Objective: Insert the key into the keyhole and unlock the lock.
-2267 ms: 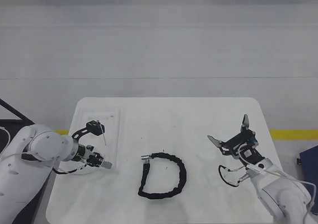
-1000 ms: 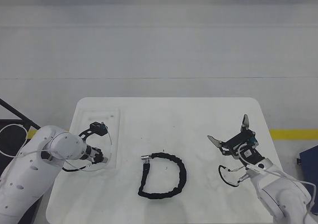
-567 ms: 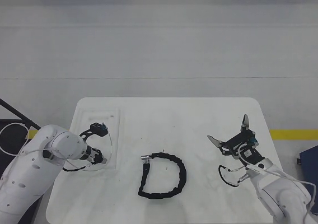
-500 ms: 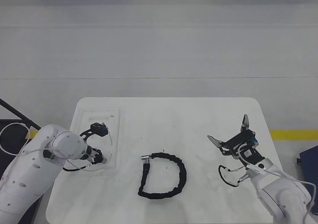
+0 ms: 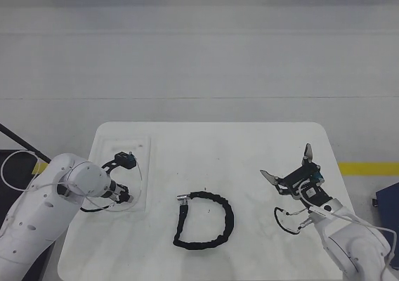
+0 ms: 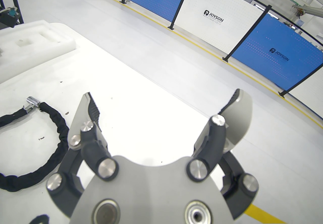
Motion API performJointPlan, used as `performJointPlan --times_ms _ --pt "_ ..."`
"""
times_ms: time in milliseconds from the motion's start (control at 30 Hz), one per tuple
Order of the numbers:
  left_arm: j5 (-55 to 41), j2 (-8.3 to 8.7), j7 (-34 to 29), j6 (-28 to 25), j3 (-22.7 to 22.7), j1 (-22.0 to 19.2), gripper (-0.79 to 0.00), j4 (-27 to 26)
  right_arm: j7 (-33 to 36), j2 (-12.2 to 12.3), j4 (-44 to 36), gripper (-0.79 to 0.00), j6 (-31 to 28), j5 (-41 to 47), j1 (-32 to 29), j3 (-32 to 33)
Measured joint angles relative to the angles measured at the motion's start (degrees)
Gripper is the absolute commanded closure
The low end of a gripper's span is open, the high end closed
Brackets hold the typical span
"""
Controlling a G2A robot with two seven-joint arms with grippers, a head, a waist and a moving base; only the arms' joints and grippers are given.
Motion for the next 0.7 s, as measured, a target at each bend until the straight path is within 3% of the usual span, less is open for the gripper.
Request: performJointPlan --times_ms 100,133,167,200,500,700 --pt "0.1 -0.01 -0.5 0.0 0.2 -0.2 -0.203 0.1 0.0 0.0 0.0 -0.785 0.0 0.0 0.0 0.0" --pt "0.2 -0.01 -0.7 0.0 0.3 -0.3 -0.080 0.1 0.0 0.0 0.0 -0.785 0.0 0.0 0.0 0.0" --pt "0.3 0.00 -0.9 0.0 0.3 -0.3 -0.012 0.1 0.0 0.0 0.0 -0.785 0.0 0.0 0.0 0.0" --pt "0.4 0.00 -1.1 0.0 0.4 -0.3 0.000 0.1 0.0 0.0 0.0 -0.785 0.0 0.0 0.0 0.0" --pt "1.4 0.19 -3.0 0.4 0.5 -0.4 0.000 -0.8 0.0 0.0 0.0 -0.785 0.0 0.0 0.0 0.0" --pt "4.5 1.26 -3.3 1.8 -2.3 0.4 0.000 -4.2 0.0 0.0 0.0 -0.785 0.0 0.0 0.0 0.0"
